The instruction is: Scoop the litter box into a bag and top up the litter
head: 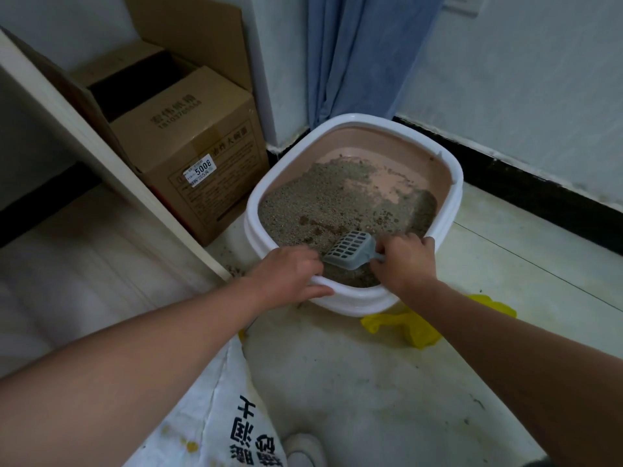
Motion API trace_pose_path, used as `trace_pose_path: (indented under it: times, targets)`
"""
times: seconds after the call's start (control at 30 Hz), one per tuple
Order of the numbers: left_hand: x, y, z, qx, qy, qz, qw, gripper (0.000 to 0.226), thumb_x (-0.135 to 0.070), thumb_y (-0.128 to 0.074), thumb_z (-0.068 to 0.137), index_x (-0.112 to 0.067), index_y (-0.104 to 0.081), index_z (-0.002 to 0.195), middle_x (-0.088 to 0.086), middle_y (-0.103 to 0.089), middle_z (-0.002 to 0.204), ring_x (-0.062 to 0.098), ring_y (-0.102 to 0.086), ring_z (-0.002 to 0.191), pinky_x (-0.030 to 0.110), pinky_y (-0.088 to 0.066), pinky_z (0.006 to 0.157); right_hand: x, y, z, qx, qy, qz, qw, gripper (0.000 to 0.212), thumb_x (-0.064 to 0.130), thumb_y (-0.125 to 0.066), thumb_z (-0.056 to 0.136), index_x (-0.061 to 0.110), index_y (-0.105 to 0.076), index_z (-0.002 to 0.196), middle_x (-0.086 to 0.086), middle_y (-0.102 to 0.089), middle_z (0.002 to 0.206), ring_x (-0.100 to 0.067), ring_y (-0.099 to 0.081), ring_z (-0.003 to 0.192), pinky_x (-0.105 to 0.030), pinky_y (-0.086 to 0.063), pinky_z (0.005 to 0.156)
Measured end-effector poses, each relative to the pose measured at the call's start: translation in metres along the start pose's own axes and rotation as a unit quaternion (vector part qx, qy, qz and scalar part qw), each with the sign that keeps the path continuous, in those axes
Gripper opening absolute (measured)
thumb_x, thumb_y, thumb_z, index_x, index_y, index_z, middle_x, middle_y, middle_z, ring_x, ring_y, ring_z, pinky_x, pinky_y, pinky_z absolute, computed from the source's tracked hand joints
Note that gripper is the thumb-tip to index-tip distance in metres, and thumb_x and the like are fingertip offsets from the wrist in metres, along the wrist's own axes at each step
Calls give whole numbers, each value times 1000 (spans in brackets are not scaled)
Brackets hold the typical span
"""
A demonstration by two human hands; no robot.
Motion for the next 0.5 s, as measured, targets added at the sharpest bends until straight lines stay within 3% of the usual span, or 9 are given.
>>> trace_pose_path:
  times: [0.2,0.37,0.5]
  targets:
    - [3,-2,0,26,25,-4,999,42,-56,-59,88,-15,-70,92,-1,-60,87,16,-54,85,33,-45,68,2,0,2,11,3,-8,1000,17,34,-57,83,24,-60,96,0,-65,97,-25,-58,98,-39,-34,89]
    - [1,-3,-2,7,15,1,1000,41,-53,-64,86,-13,-70,87,0,-61,82,16,-55,79,32,-46,62,-2,7,3,3,15,13,1000,21,40,-60,82,24,-63,96,-1,-63,94,-26,-57,95,-37,-36,80]
    - [0,-4,0,24,22,11,999,44,-57,-61,86,-14,-69,87,0,-59,84,17,-54,81,32,-45,64,-12,23,0,-19,29,90,995,19,39,-60,80,23,-66,89,0,-61,85,-23,-58,85,-35,-48,70]
Point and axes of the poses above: each hand's wrist, its own z-axis towards the middle knuckle, its own y-axis out of the back of the hand, x = y × z, the point moved 7 cm from there along z, towards the middle knuckle
